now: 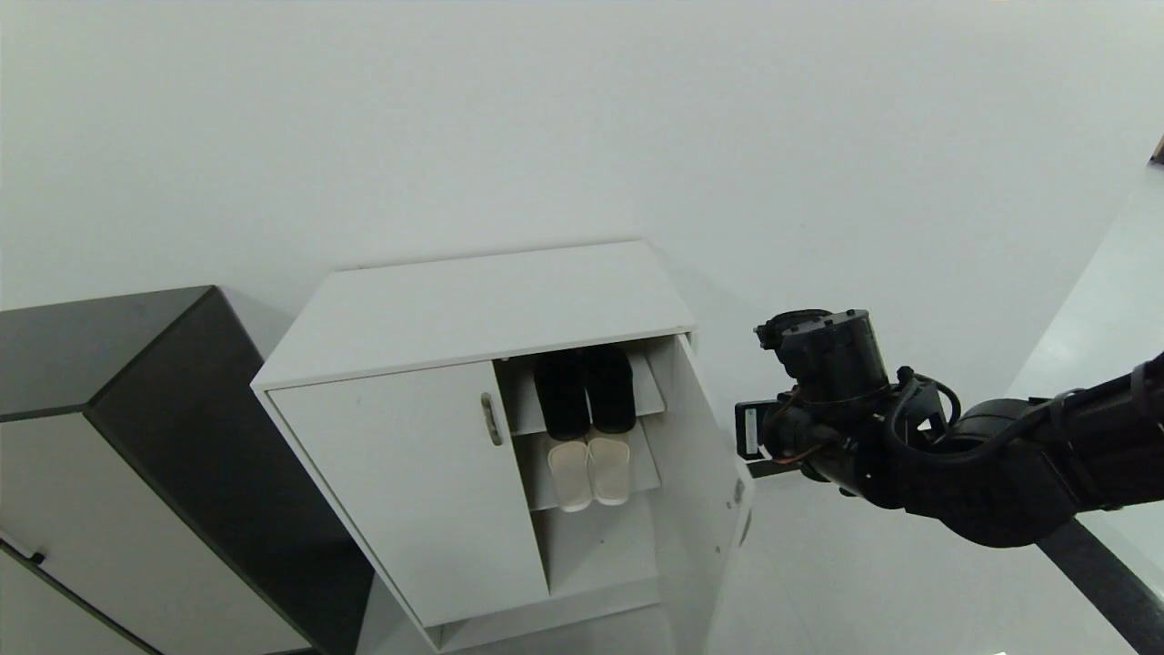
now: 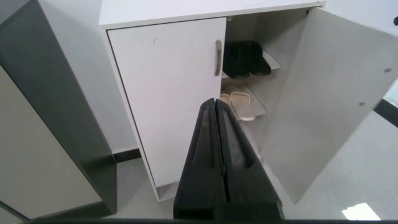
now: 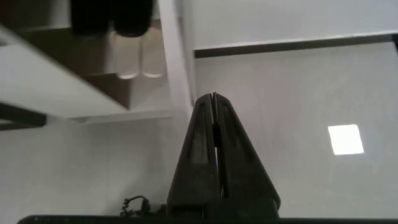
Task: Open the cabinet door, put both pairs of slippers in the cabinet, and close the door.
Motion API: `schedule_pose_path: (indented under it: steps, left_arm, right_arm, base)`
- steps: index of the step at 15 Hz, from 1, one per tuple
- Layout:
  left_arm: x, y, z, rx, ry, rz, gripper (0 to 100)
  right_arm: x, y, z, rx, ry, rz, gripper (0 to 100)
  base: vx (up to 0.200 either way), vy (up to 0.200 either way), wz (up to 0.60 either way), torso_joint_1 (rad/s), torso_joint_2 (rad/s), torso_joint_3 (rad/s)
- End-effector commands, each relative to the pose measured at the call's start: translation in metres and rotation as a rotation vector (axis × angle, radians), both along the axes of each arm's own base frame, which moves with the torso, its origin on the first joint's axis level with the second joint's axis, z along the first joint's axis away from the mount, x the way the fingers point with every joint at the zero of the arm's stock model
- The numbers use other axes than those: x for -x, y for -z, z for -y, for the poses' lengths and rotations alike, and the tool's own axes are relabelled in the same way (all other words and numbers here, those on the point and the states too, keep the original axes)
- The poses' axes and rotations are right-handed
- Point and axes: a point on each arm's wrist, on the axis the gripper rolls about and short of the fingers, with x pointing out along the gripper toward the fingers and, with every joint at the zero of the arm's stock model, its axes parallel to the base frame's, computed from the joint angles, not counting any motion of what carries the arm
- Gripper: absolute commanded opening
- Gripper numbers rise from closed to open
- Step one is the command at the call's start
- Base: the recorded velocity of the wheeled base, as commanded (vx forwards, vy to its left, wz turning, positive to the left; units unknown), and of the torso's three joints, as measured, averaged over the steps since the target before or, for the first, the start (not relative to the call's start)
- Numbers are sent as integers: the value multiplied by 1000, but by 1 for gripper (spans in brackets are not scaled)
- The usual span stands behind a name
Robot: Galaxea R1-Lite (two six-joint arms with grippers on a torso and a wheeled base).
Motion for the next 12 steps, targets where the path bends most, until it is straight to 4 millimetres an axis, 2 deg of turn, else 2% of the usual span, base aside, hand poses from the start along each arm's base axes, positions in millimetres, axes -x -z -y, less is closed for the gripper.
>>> schedule_pose_path:
  steps: [1, 5, 12]
  left_arm:
    - [0, 0, 0, 0, 1, 0, 0]
    - [0, 0, 0, 0, 1, 0, 0]
    - [0, 0, 0, 0, 0, 1, 0]
  right_arm:
    - [7, -6, -1, -16, -18, 11, 0]
    - [13, 2, -2, -23, -95, 26, 0]
    - [22, 4, -13, -48, -154, 61, 0]
  base:
    - [0, 0, 0, 0, 0, 0]
    - [0, 0, 0, 0, 0, 0]
    - [0, 0, 0, 0, 0, 0]
